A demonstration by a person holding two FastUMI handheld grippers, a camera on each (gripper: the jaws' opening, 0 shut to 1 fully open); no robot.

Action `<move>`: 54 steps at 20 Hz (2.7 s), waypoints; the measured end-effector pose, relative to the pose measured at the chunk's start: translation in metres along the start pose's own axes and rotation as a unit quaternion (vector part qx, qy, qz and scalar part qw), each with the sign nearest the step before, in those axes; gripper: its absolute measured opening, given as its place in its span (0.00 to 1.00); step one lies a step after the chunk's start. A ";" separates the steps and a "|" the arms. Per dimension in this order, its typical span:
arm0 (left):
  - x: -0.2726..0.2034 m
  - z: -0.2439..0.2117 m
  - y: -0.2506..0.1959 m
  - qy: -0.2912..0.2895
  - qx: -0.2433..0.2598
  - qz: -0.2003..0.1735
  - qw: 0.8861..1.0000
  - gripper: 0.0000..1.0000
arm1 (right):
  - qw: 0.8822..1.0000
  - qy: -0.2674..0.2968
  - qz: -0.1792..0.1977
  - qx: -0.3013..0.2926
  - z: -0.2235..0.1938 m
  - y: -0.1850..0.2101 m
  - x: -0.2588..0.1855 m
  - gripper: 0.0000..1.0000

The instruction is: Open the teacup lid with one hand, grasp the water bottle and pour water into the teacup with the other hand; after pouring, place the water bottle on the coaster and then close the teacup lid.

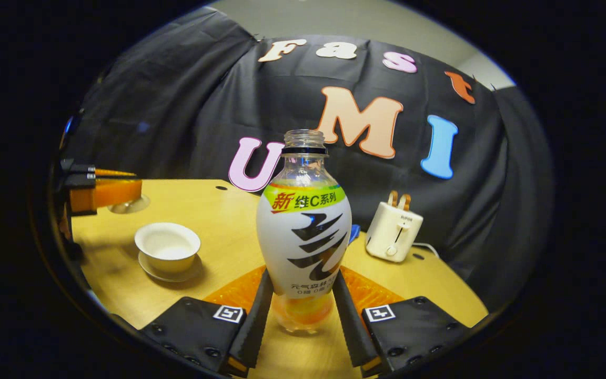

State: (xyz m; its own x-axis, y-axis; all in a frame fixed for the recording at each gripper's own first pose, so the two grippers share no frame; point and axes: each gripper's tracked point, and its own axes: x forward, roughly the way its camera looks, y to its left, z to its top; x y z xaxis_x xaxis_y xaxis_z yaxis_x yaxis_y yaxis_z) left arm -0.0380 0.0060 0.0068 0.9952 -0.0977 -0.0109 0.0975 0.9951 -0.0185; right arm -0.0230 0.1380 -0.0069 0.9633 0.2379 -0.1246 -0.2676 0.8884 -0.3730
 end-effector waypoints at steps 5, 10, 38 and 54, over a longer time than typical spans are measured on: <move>-0.003 -0.001 0.009 -0.003 -0.001 0.004 1.000 0.22 | 0.991 -0.020 -0.012 -0.132 0.002 0.001 0.008 0.69; -0.008 -0.005 0.024 -0.001 -0.001 0.015 1.000 0.22 | 0.971 -0.026 -0.013 -0.239 -0.005 0.014 0.018 0.69; -0.018 -0.002 0.044 -0.021 -0.016 0.017 1.000 0.22 | 0.789 -0.071 -0.013 -0.610 -0.013 0.039 0.039 0.62; -0.019 -0.002 0.045 -0.023 -0.023 0.016 0.999 0.22 | 0.686 -0.096 -0.022 -0.721 0.019 0.041 0.044 0.63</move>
State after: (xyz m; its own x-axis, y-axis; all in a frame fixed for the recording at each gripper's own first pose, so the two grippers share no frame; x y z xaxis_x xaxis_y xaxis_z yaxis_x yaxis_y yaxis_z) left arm -0.0528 0.0521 0.0042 0.9974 -0.0646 0.0333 0.0667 0.9957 -0.0650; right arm 0.0085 0.1921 -0.0100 0.9194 0.3930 -0.0134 0.1500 -0.3819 -0.9119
